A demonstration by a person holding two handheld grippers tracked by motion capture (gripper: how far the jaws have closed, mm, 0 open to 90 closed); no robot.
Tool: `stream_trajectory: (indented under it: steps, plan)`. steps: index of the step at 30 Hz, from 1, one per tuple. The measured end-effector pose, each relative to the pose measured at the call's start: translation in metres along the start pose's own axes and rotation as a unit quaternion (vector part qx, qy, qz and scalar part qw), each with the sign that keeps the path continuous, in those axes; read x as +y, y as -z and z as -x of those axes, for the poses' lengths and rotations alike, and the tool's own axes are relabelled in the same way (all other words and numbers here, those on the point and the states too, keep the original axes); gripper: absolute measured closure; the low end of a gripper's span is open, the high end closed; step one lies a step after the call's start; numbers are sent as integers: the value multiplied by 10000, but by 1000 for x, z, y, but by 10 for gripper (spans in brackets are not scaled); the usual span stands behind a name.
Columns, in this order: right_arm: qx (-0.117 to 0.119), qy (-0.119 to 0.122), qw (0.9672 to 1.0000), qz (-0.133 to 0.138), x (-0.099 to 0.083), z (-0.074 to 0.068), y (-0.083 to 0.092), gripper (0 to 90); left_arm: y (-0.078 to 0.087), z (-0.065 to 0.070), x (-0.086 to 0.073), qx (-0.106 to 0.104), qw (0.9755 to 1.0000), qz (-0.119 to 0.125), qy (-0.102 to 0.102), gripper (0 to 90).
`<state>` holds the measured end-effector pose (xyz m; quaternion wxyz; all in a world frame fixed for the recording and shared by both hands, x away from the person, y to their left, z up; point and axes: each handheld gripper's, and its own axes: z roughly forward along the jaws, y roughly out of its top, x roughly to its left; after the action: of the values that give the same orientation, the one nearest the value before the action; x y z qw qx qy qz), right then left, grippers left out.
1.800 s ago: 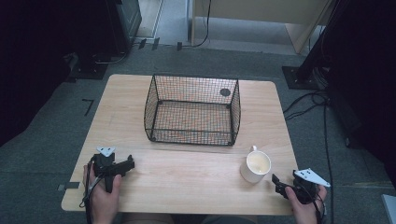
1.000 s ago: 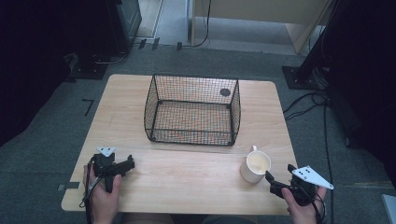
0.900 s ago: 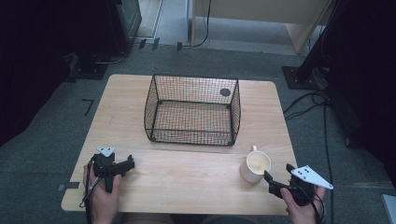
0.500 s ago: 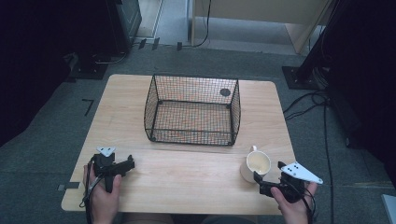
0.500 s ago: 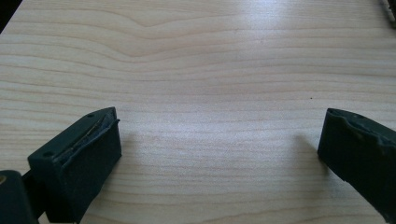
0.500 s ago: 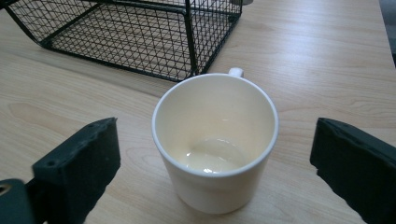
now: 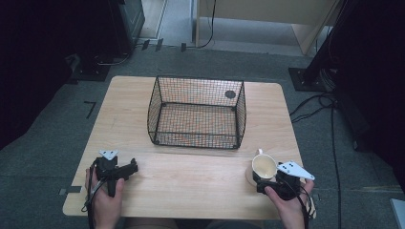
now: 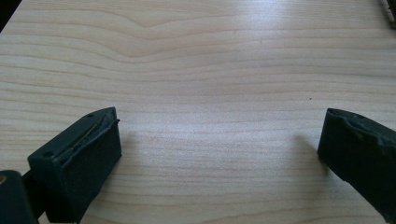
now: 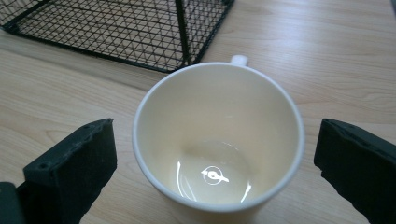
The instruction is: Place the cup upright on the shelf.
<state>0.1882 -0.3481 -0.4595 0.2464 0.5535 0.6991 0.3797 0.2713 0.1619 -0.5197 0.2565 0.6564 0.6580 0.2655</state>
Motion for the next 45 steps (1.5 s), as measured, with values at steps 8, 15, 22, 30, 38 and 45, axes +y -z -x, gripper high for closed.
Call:
stream_trajectory:
  steps: [8, 15, 22, 30, 38, 45]
  plan:
    - [-83, 42, 9999, -108, -3, -1, -17, 0, 0, 0, 0, 3, 10000, 4, 1, 0]
    - [-87, 44, 9998, -151, -6, -3, -25, 0, 0, 0, 0, 3, 10000, 4, 0, 0]
    - [-114, 43, 9998, -165, -9, -3, -29, 2, 0, 0, 0, 4, 10000, 4, 1, 0]
    - [-246, 57, 9996, -93, -11, -3, -29, 85, 0, 0, 0, 2, 10000, 5, 1, 0]
    - [-243, 138, 9996, -79, -10, -5, -28, 89, 0, 0, 0, 2, 10000, 3, 1, 0]
    - [-134, 214, 9997, -35, -7, -12, -26, 90, 0, 0, 0, 2, 10000, 3, -1, 0]
